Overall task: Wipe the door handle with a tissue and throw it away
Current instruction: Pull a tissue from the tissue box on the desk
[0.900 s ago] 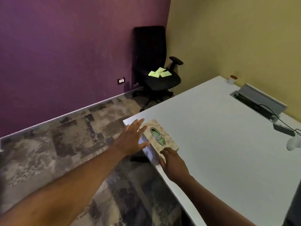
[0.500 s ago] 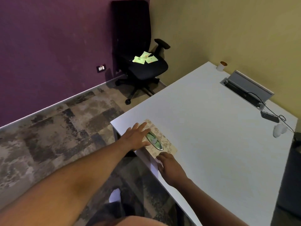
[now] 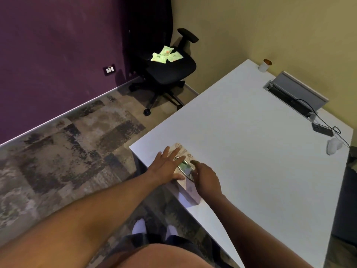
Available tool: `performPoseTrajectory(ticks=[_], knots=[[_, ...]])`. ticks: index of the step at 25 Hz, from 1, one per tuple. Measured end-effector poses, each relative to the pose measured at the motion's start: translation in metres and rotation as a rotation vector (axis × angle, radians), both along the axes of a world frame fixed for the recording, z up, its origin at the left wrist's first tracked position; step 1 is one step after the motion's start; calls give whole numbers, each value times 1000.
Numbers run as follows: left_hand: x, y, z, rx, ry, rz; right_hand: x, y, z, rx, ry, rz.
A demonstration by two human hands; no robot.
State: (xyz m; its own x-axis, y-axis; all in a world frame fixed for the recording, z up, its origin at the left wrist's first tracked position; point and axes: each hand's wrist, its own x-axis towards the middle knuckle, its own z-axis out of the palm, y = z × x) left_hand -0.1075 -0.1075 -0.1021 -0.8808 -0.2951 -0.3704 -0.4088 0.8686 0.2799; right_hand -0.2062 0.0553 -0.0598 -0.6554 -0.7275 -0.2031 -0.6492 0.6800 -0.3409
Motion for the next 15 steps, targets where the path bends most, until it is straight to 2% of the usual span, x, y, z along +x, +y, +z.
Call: performPoseTrajectory(ticks=[3,7,12,13,14,15], knots=[[0,0,-3,-14,-8,-8,-11,-1,-8,40,47,49],[-1,-1,-7,-37,-14,-8,-18,1,-5,29,-8,76],[-4,2,0,-20,4,48,-21,1,29,-408,-196,-9],[-4,5,6,34,47,83,-22,2,36,-462,-247,-32],[-3,8,15,180,121,138,-23,3,43,-494,-317,-64],[-1,11,26,429,231,225,-23,3,48,-517,-405,-101]])
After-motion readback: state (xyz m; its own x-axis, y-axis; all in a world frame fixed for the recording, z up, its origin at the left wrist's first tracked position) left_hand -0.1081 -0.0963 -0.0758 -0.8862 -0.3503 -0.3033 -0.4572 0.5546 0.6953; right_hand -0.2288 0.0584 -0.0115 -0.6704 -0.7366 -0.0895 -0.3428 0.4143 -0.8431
